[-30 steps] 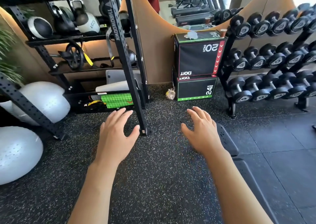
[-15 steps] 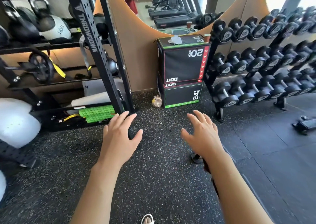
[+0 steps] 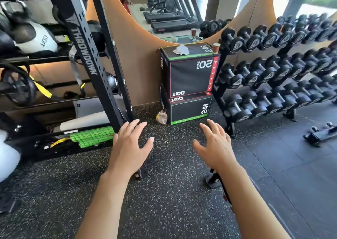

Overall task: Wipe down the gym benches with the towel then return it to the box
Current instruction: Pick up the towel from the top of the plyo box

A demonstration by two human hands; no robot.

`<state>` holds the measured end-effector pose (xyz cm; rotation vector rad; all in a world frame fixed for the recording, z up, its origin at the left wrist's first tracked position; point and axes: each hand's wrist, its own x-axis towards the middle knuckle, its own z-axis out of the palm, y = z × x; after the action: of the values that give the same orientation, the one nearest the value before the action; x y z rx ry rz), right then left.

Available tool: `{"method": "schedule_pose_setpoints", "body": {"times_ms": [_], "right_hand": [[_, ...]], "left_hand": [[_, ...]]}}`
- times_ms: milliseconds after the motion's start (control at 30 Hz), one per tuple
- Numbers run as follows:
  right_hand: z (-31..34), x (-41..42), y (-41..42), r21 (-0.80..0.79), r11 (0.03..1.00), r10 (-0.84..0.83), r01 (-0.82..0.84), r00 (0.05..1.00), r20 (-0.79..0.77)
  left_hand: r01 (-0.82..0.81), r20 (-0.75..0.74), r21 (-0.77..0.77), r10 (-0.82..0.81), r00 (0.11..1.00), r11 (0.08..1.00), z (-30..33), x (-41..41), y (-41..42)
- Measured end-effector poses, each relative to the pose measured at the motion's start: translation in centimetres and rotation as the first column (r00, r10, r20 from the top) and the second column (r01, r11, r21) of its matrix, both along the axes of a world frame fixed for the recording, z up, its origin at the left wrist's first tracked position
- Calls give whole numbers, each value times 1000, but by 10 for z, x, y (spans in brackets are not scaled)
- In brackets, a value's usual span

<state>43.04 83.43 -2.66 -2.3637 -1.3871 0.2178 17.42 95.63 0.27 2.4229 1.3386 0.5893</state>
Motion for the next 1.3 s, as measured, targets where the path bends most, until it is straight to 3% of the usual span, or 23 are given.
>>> {"method": "schedule_pose_setpoints", "body": {"times_ms": [300,900,1300], "right_hand": [[-14,61,76,-9,1000,8,-8,1000,-4],[-10,289,208,3,1000,25,-25,999,-34],[-35,342,299,-27,999,14,-17,995,-99]], "left_hand": [[4,52,-7,-4,999,1000,-8,57,77],[-80,54,-29,81,995,996,-9,267,202],[-44,15,-20,45,999,999,-24,329,297]]}}
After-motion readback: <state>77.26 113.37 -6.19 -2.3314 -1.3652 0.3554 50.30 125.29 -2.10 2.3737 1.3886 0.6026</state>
